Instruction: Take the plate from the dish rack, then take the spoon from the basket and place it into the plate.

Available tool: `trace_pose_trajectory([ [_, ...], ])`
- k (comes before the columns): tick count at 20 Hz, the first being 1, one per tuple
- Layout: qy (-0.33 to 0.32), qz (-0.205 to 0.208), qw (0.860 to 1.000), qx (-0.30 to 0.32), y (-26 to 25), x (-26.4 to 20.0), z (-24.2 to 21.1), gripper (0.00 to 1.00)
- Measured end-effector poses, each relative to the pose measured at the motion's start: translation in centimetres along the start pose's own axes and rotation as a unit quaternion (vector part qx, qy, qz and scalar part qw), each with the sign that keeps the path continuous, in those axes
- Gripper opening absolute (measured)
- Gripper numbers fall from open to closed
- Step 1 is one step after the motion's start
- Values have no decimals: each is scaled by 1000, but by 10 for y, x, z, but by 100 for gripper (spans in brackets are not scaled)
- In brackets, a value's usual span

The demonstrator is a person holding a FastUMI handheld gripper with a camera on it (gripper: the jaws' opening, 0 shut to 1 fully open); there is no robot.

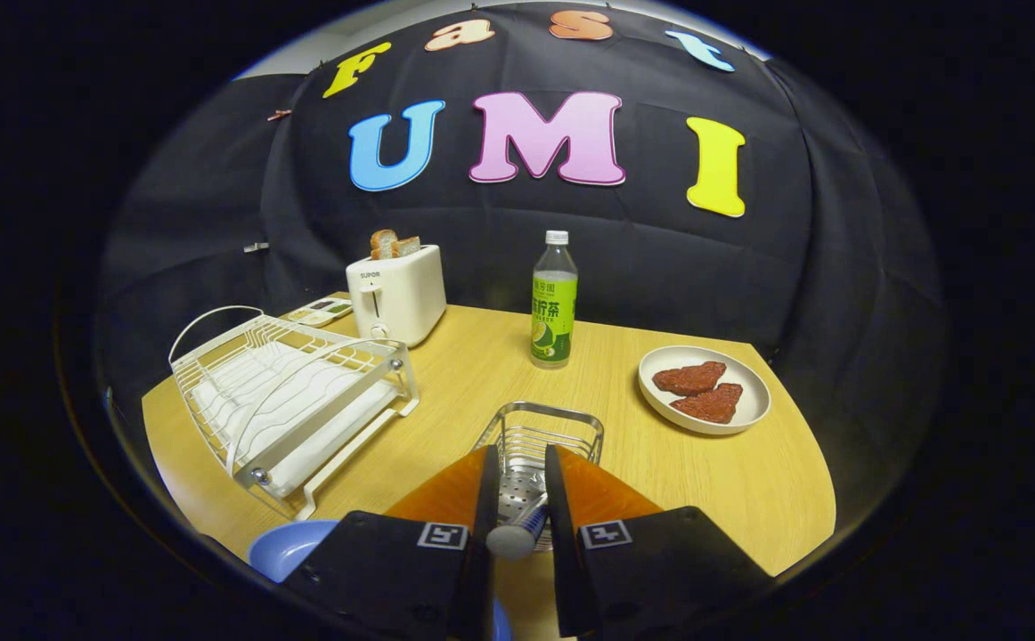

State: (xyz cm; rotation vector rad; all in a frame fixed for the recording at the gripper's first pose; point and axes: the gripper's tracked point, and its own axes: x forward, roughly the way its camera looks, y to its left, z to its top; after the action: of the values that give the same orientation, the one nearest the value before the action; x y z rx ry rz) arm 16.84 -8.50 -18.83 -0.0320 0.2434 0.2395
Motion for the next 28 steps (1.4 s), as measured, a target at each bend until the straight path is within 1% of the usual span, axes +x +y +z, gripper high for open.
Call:
trace_pose_trajectory([
  [1, 0, -3, 1000, 3, -3, 1, 1, 26],
  [2, 10, 4, 1000, 9, -1, 1, -2, 22],
  [5, 15, 12, 1000, 7, -1, 1, 2, 20],
  [6, 15, 16, 1000, 6, 1, 0, 6, 19],
  [9, 6, 20, 1000, 3, 2, -8, 24, 19],
  [11, -5, 24, 1000, -2, 2, -16, 38, 19],
  [14, -16, 41, 999, 0, 3, -35, 58, 18],
  [18, -19, 73, 997, 16, 9, -64, 79, 18],
  [21, -21, 106, 994, 25, 23, -84, 88, 18],
  [24, -15, 140, 990, 18, 40, -98, 81, 18],
  [28, -2, 179, 984, -5, 67, -112, 57, 18],
])
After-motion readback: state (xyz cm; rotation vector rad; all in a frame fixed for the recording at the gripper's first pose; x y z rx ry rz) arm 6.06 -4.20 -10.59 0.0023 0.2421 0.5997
